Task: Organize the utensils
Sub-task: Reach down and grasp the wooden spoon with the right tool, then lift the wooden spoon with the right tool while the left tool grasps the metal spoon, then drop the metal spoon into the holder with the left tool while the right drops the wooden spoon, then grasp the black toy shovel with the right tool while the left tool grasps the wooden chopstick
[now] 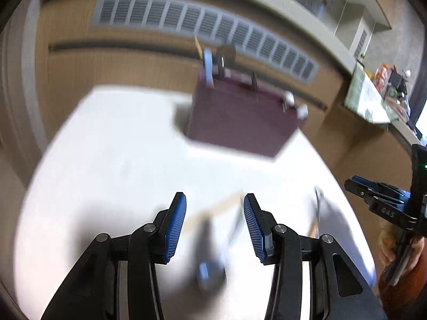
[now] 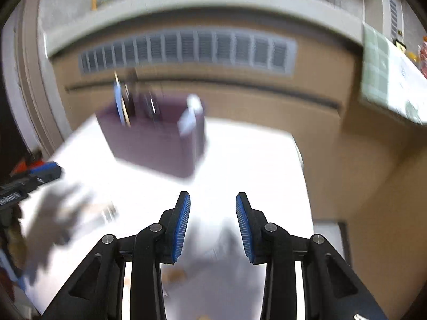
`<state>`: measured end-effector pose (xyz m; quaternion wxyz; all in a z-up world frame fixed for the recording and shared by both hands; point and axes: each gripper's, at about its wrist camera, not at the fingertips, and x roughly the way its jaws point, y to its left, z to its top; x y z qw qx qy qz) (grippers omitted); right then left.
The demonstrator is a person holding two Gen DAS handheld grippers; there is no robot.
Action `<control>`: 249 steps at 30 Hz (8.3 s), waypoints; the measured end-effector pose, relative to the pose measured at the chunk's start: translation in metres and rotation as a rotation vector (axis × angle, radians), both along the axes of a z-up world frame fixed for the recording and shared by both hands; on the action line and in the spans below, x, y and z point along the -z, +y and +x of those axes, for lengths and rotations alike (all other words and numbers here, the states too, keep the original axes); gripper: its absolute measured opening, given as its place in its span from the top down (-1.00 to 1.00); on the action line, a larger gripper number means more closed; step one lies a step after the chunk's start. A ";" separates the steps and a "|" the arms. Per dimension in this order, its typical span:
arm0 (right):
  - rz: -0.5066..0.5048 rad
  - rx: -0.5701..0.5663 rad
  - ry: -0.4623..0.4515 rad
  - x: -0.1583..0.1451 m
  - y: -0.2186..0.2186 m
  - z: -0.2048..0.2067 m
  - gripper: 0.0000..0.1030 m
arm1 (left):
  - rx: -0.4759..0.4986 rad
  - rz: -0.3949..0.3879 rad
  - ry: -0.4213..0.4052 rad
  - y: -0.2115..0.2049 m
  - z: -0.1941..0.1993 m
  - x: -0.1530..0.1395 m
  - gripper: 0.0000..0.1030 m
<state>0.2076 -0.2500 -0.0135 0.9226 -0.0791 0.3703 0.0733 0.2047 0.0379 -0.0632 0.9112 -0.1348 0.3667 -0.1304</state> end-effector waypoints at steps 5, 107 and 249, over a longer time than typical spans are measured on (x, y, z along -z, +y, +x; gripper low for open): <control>0.168 -0.014 0.181 0.038 -0.014 -0.030 0.36 | 0.060 0.026 0.036 -0.018 -0.035 0.012 0.11; 0.155 -0.163 0.039 0.012 0.041 -0.047 0.82 | 0.044 0.144 -0.042 -0.015 -0.046 -0.003 0.38; -0.033 -0.209 0.069 0.062 0.028 -0.050 0.43 | 0.037 0.119 0.174 -0.029 -0.031 0.029 0.20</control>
